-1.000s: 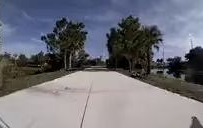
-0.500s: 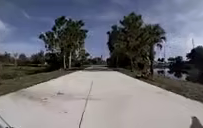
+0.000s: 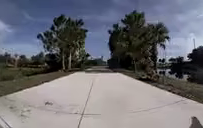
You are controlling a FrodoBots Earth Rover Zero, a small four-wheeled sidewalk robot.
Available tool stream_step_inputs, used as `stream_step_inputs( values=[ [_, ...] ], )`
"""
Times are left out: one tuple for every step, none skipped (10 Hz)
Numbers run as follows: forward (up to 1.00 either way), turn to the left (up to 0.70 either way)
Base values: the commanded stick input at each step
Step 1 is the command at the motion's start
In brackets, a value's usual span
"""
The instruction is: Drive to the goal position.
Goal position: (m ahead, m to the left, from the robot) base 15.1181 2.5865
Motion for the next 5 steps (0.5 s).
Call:
stream_step_inputs(
  values=[
    [0.84, 0.00],
    [0.84, 0.00],
    [0.84, 0.00],
    [0.85, 0.00],
    [0.85, 0.00]
  ],
)
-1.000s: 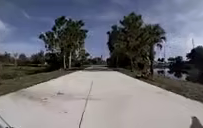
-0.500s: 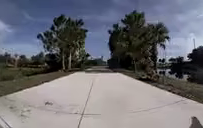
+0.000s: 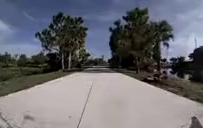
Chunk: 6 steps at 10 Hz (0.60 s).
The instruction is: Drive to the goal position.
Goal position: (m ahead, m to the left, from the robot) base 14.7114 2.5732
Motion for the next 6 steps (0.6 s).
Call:
stream_step_inputs(
  values=[
    [0.85, 0.00],
    [0.85, 0.00],
    [0.85, 0.00],
    [0.85, -0.06],
    [0.85, -0.30],
    [0.85, -0.32]
  ],
)
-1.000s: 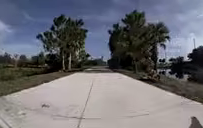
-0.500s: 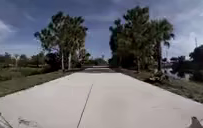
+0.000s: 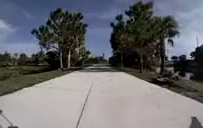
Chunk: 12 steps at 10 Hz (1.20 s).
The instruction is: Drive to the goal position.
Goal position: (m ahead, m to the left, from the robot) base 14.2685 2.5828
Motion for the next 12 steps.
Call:
stream_step_inputs(
  values=[
    [0.85, -0.12],
    [0.85, 0.00],
    [0.85, 0.00],
    [0.85, 0.00],
    [0.85, 0.00],
    [0.85, 0.00],
    [0.85, 0.00],
    [0.85, -0.31],
    [0.85, -0.32],
    [0.85, -0.01],
    [0.85, 0.00],
    [0.85, 0.00]
  ],
)
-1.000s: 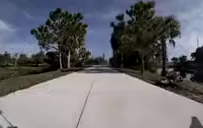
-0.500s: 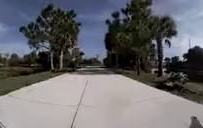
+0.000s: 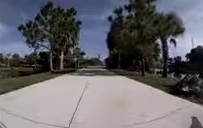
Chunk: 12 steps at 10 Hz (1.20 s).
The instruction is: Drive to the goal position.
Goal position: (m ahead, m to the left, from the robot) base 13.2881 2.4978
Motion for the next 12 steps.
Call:
stream_step_inputs(
  values=[
    [0.85, 0.00],
    [0.85, 0.00],
    [0.85, 0.00],
    [0.85, 0.00],
    [0.85, 0.00],
    [0.85, 0.00],
    [0.85, 0.00],
    [0.85, 0.00],
    [0.85, 0.00],
    [0.85, 0.00],
    [0.85, 0.00],
    [0.85, 0.00]
  ],
)
